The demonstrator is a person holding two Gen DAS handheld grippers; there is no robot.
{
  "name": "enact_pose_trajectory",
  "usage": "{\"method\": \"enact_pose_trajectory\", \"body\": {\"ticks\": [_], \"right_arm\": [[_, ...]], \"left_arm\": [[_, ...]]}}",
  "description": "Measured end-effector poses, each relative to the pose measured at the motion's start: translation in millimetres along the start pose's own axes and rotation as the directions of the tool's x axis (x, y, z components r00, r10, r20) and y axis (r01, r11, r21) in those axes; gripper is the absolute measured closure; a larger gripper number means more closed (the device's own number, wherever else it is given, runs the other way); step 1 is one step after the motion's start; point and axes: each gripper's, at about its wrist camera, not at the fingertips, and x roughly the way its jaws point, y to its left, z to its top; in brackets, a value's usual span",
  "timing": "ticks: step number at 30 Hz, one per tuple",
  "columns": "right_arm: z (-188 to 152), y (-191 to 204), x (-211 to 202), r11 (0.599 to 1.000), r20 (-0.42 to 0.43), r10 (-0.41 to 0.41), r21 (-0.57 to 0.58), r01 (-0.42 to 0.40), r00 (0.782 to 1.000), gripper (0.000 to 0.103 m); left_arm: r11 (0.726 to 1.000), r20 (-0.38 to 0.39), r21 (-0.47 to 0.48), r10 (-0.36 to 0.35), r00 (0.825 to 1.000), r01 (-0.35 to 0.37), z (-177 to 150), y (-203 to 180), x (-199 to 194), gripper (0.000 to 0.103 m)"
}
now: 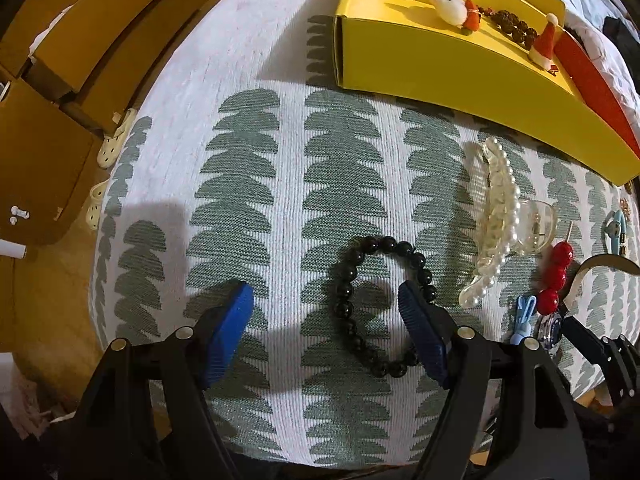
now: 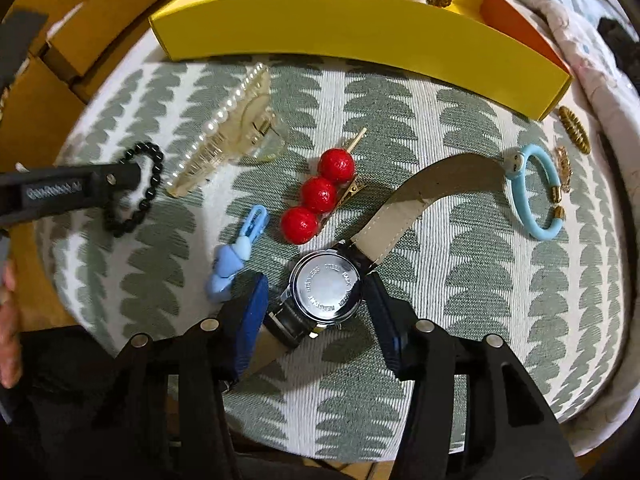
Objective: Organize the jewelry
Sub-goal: 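Grasp the wristwatch with the right tool while the left tool grasps the black bead bracelet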
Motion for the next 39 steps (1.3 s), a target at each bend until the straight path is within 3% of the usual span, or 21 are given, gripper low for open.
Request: {"method": "enact_pose_trajectory", "body": {"ticks": [7,15,20,25,27,29,39], "right_arm": [[-9.6,10.6,1.9,0.997,0.045,-0.053,-0.052,0.056,0.998,0.051],[-19.0,-18.2,-7.6,0.999,0.039,0.036,-0.024,-0.035,0.999,0.067],[-17.9,-29.2,-13.3,0.995,0.040,0.102,0.018,-0.103,0.994,0.068],[-12.1,-55.1,-18.9,0.985,0.057,0.156,0.071,-0.160,0.986,0.068],[-11.9,-62.5,-25.1,0.982,0.069,0.160,0.087,-0.166,0.985,0.069],[-11.2,-69.3,-29.3,0.979,0.078,0.171,0.096,-0.178,0.982,0.085],[-9.8,-72.9,-36.1,0.975,0.094,0.183,0.108,-0.193,0.979,0.088]], "left_arm": [[1.000,0.013,0.020,0.016,1.000,-0.017,1.9,-1.5,4.4,0.030],[0.999,0.012,0.034,-0.033,0.999,0.032,0.3,-11.5,0.6,0.060],[0.996,0.002,0.013,-0.092,0.996,0.092,2.6,-7.7,-0.5,0.080],[0.988,0.000,-0.017,-0.152,0.988,0.151,5.9,-0.4,-2.6,0.093],[0.984,0.006,-0.026,-0.177,0.984,0.177,6.3,0.8,-4.8,0.093],[0.981,0.020,-0.028,-0.192,0.981,0.193,6.7,-0.1,-8.7,0.093],[0.978,0.064,-0.015,-0.207,0.976,0.208,4.1,-8.7,-25.4,0.093]]}}
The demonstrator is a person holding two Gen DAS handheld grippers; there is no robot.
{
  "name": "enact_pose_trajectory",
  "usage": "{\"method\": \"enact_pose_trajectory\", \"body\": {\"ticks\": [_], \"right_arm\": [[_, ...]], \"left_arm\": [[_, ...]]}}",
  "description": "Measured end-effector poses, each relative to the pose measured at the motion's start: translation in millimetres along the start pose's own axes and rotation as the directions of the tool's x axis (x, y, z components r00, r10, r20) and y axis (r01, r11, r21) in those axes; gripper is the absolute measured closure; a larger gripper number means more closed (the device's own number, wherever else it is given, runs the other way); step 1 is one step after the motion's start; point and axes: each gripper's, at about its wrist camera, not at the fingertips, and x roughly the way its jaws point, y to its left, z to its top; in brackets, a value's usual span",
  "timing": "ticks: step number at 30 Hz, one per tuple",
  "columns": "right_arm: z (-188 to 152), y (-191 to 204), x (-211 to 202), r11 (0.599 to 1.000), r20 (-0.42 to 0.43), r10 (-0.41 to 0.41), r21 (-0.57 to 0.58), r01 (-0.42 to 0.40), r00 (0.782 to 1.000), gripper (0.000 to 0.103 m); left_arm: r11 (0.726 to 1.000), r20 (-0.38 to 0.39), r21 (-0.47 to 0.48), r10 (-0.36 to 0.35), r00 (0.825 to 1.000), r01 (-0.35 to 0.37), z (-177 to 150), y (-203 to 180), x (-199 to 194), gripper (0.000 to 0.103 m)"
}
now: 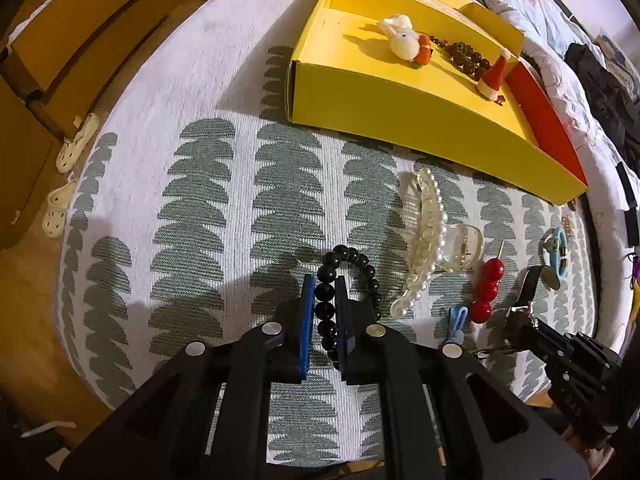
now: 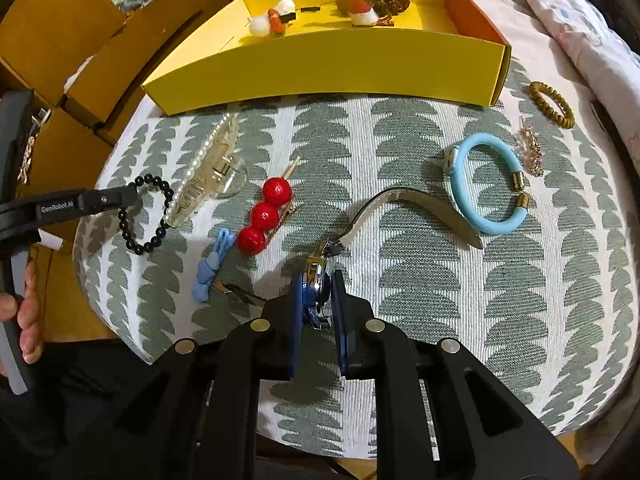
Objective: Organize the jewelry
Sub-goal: 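Grasp the wristwatch with the right tool while the left tool grasps the black bead bracelet, then carry the watch and black bracelet into the yellow box and release them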
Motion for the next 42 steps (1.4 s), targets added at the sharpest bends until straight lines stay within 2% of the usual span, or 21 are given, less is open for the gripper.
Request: {"method": "enact_pose_trajectory", "body": {"ticks": [13,24,27,31,37,42], "right_arm": [[6.3,1.1,-22.7,0.999,0.044,0.050,0.002,-0.050,0.998,0.091],[22.9,-2.6,-60.8,0.991,0.128,0.134,0.009,-0.136,0.983,0.091],[40.2,-2.2,-73.0,0.988,0.155,0.155,-0.001,-0.156,0.976,0.091],[69.6,-3.9,-83.5,0.987,0.180,0.161,-0.005,-0.162,0.970,0.091],[124.2,-6.3,-86.1,0.988,0.199,0.154,-0.015,-0.154,0.968,0.091],[165.4,-11.1,-65.4,0.989,0.183,0.147,-0.022,-0.146,0.972,0.091]], "left_arm": [[0.994,0.044,-0.011,-0.105,0.993,0.106,-1.0,7.5,-22.8,0.093],[0.979,0.150,-0.013,-0.201,0.968,0.206,18.8,-2.5,-69.1,0.093],[0.972,0.192,-0.006,-0.229,0.954,0.235,33.7,-9.2,-90.1,0.093],[0.971,0.225,0.002,-0.233,0.946,0.239,56.0,-21.8,-104.7,0.093],[0.972,0.218,0.008,-0.229,0.949,0.233,93.0,-42.0,-95.4,0.093],[0.974,0.188,0.024,-0.226,0.956,0.225,115.7,-54.0,-74.6,0.093]]}}
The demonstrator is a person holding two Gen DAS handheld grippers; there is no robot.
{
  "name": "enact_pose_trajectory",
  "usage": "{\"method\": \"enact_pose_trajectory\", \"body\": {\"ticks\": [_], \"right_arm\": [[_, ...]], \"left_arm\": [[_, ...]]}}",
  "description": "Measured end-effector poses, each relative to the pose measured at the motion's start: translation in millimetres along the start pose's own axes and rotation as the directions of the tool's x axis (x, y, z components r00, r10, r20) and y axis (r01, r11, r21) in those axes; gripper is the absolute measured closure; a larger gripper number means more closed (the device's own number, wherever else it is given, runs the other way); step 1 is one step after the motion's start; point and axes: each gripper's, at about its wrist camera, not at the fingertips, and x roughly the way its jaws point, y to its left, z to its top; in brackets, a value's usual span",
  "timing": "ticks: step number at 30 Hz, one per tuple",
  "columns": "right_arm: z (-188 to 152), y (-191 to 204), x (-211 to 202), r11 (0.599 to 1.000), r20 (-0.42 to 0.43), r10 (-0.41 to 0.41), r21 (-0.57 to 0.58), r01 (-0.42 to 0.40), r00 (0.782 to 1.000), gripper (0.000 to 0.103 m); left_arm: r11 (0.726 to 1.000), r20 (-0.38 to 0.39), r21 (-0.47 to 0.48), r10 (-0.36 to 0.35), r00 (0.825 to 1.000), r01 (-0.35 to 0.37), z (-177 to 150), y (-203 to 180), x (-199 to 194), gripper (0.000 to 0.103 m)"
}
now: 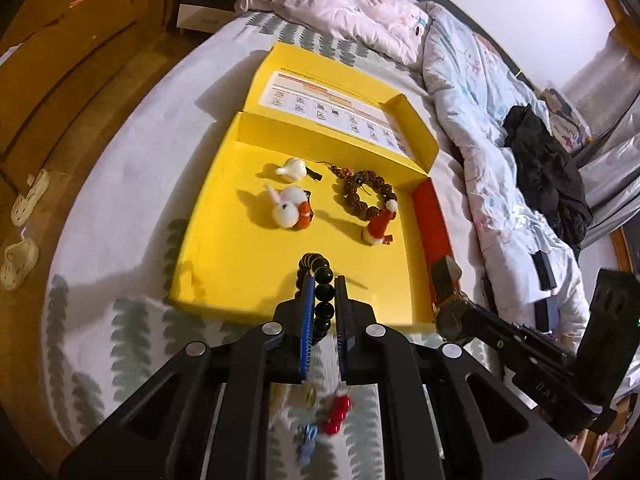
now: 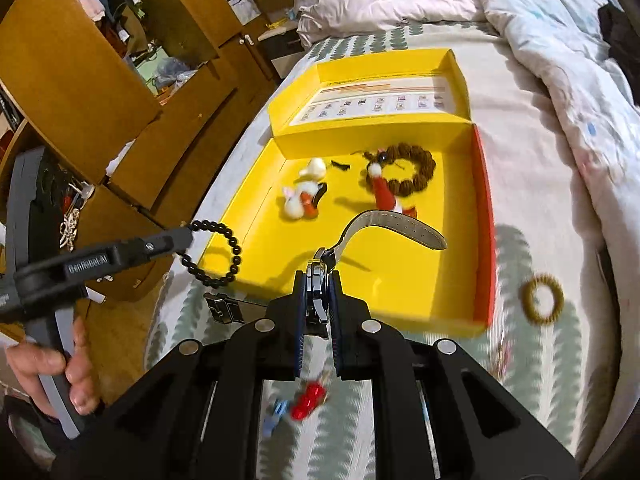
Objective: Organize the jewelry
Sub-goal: 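Carry the watch and black bracelet into the yellow box and release them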
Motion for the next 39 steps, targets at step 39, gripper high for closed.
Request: {"method": "enact_pose_trajectory", "body": {"ticks": [39], "right_arm": [[27.0,-39.6,126.6,0.996,-0.129,-0.075,-0.058,0.068,0.989,0.073]], "left_arm": [[0.990,-0.131,-0.019,0.138,0.982,-0.142,20.6,50.8,103.4,0.065]]}}
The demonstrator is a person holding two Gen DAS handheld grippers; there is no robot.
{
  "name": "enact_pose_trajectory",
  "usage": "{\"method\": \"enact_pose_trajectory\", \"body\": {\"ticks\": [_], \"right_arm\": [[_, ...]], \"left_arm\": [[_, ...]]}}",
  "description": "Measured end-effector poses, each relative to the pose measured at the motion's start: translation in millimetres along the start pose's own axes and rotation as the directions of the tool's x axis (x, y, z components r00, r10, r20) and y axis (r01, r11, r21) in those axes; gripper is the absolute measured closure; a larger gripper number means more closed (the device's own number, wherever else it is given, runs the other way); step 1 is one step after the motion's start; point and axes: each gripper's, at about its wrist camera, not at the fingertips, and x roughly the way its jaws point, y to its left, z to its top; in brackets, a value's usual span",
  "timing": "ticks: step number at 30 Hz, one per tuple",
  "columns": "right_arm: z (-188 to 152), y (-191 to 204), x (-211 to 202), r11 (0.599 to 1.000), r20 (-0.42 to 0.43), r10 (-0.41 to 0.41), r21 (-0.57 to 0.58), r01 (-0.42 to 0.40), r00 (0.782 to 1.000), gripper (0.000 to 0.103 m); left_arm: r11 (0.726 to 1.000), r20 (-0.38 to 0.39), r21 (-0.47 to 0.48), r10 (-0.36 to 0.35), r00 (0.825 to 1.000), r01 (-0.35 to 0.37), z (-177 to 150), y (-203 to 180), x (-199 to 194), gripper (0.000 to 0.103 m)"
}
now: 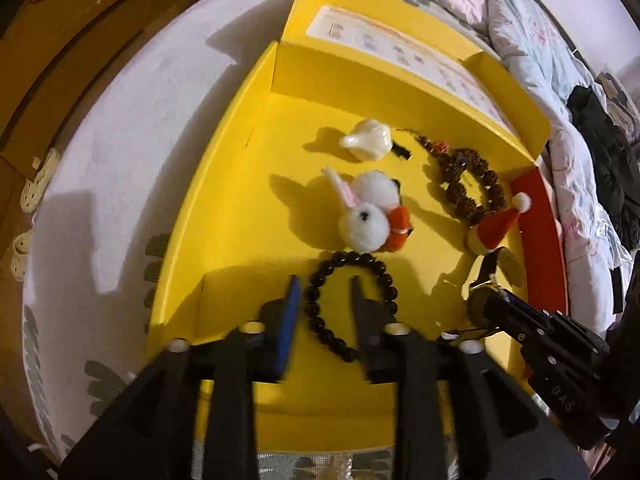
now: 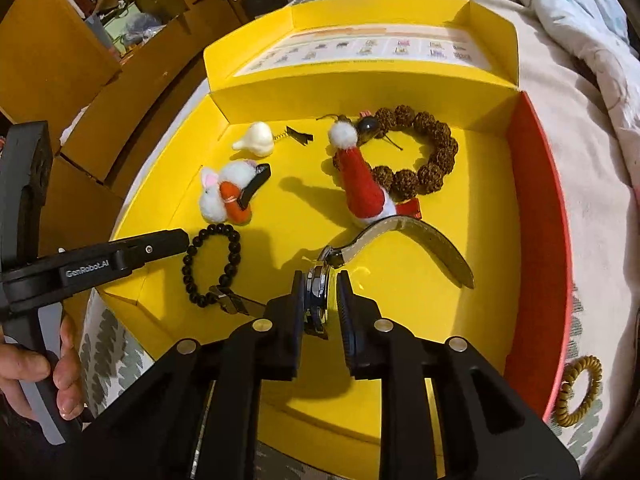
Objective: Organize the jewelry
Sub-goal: 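Carry the watch and black bracelet into the yellow box and release them, then move both tools back toward the pearl hair claw and blue bangle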
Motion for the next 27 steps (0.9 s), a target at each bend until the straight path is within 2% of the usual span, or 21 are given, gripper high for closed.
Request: {"method": "enact_pose_trajectory", "body": {"ticks": [1,2,4,11,16,23,27], "right_arm": [[0.2,0.3,-2.4,1.000,0.001,-0.008,-0.003,0.008,1.000,0.053],[0.3,0.6,-5.3,1.000,0.012,-0.018,-0.006,0.018,1.000,0.033],[-0.2,2.7,-15.5,0.999,0.053,-0.039,-0.020,0.041,0.998,0.025],[-3.5,-2.0,-66.1,1.000,0.146,0.007,0.002,-0.007,0.989,0.025],[-19.9,-10.4,-107.1,1.000,0.189,-0.011,0.015,0.008,0.982,0.025],[-55.9,-21.8,-137.5,0.997,0.166,-0.070,0.031,0.066,0.984,0.025],[-80.5,-23.4,-144.3,0.997,0.136,-0.081,0.023,0.078,0.987,0.025]], "left_arm": [[1.000,0.017,0.001,0.008,1.000,-0.008,-0.8,-0.3,-5.5,0.055],[1.000,0.031,0.000,0.014,0.999,-0.014,-1.4,-0.3,-9.5,0.052],[1.000,0.042,0.005,0.021,0.999,-0.021,-1.8,-1.6,-13.7,0.052],[0.998,0.085,0.042,0.050,0.995,-0.054,-21.0,-9.9,-41.8,0.052],[0.996,0.077,0.081,0.042,0.996,-0.048,-51.2,-13.1,-59.6,0.048],[0.988,0.037,0.131,0.080,0.996,-0.084,-82.7,-23.7,-58.7,0.047],[0.988,0.017,0.136,0.072,0.997,-0.073,-97.8,-27.6,-56.4,0.047]]}}
